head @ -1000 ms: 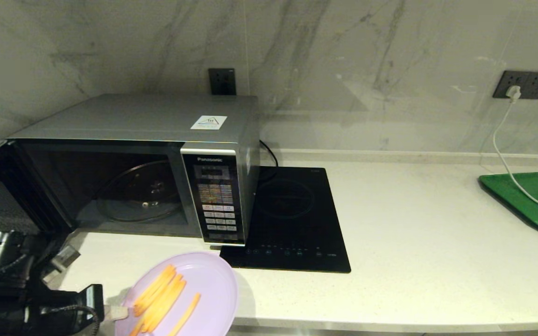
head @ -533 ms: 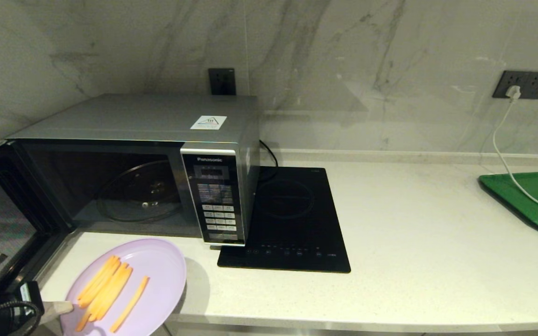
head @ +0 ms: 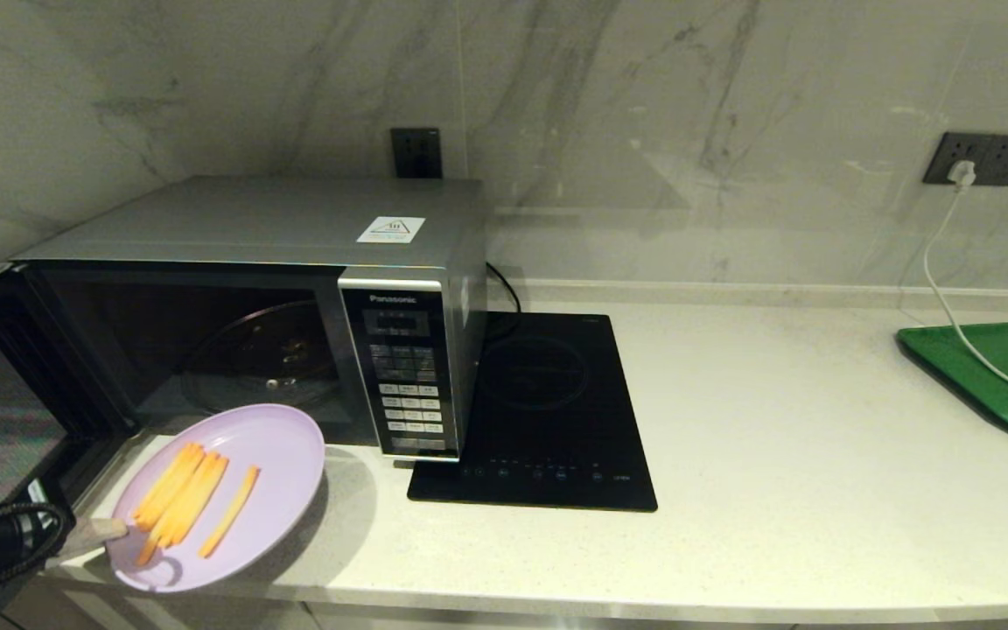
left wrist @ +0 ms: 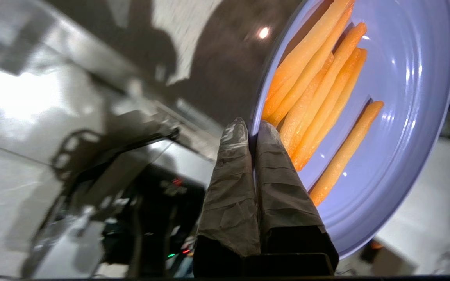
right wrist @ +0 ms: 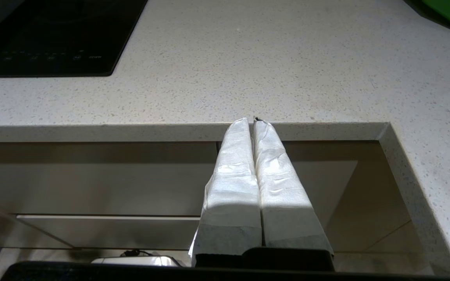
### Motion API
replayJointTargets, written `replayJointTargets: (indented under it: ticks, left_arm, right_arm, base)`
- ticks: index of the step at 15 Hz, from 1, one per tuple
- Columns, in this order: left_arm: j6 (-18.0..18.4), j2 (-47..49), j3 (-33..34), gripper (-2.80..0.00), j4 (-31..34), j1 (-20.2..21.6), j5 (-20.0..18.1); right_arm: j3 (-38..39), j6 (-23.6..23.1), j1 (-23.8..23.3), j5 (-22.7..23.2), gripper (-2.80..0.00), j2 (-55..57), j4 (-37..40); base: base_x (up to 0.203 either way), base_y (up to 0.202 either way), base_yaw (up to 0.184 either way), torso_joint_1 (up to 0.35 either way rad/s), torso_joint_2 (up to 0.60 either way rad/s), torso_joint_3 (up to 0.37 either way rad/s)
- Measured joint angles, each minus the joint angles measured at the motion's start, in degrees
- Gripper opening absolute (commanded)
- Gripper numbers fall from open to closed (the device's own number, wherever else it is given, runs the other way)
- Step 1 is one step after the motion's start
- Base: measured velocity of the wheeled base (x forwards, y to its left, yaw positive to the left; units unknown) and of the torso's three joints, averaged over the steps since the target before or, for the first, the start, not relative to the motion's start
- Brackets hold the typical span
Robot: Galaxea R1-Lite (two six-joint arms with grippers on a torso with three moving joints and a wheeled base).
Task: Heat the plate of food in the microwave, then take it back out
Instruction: Put the plate in the microwave oven
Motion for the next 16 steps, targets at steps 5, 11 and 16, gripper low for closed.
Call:
replayJointTargets:
  ticks: [5, 11, 16]
  left_arm:
    - [-13.4, 6.7, -10.0, -2.80, -0.1, -4.1, 5.2]
    - [-22.0, 13.5, -19.4, -2.80, -0.2, -10.3, 11.7]
    - [-27.0, 17.1, -26.7, -2.80, 0.0, -16.1, 18.0]
  right_arm:
    - [0.0, 0.0, 0.0, 0.0, -2.80, 0.0, 0.0]
    - [0.0, 0.0, 0.0, 0.0, -2.80, 0.0, 0.0]
    - [0.0, 0.0, 0.0, 0.0, -2.80, 0.0, 0.0]
  base:
    - [0.000, 0.000, 0.000, 0.000, 0.00, 0.000]
    - [0.000, 0.000, 0.000, 0.000, 0.00, 0.000]
    - [0.000, 0.000, 0.000, 0.000, 0.00, 0.000]
